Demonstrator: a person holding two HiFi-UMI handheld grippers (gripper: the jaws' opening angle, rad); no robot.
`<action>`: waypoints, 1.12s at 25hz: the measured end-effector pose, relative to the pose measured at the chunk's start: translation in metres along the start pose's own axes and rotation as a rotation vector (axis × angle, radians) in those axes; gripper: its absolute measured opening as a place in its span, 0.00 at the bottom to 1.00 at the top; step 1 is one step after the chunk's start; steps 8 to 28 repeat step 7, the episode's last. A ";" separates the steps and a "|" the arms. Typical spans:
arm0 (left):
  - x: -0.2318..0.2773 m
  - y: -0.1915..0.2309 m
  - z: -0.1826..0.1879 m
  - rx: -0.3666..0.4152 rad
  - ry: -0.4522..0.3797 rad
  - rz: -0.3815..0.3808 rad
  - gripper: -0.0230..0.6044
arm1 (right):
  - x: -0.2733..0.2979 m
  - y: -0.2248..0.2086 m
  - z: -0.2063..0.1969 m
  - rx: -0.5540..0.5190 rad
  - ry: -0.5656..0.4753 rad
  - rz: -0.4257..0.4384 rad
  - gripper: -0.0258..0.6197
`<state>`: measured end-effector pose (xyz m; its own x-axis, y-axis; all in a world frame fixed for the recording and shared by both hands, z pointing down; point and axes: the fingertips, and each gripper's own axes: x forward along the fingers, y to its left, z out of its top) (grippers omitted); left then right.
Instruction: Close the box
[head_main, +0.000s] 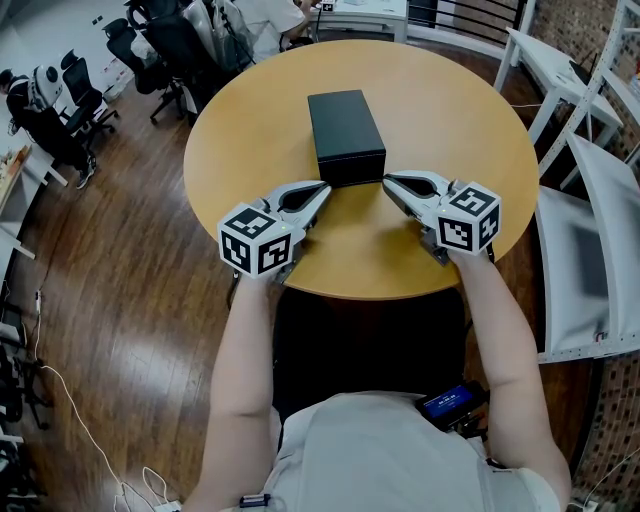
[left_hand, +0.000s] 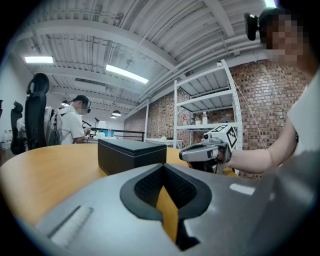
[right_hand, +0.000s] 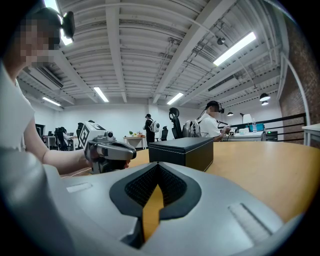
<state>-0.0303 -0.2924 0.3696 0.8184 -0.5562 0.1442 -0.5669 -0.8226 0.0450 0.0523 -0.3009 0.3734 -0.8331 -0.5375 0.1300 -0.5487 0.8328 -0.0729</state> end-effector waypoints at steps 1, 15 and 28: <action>0.000 0.000 0.000 0.000 0.000 0.000 0.04 | 0.000 0.000 0.000 0.000 0.000 0.000 0.04; -0.001 -0.001 0.001 0.000 -0.001 0.000 0.04 | -0.001 0.001 0.001 0.000 0.000 -0.001 0.04; -0.001 -0.001 0.001 0.000 -0.001 0.000 0.04 | -0.001 0.001 0.001 0.000 0.000 -0.001 0.04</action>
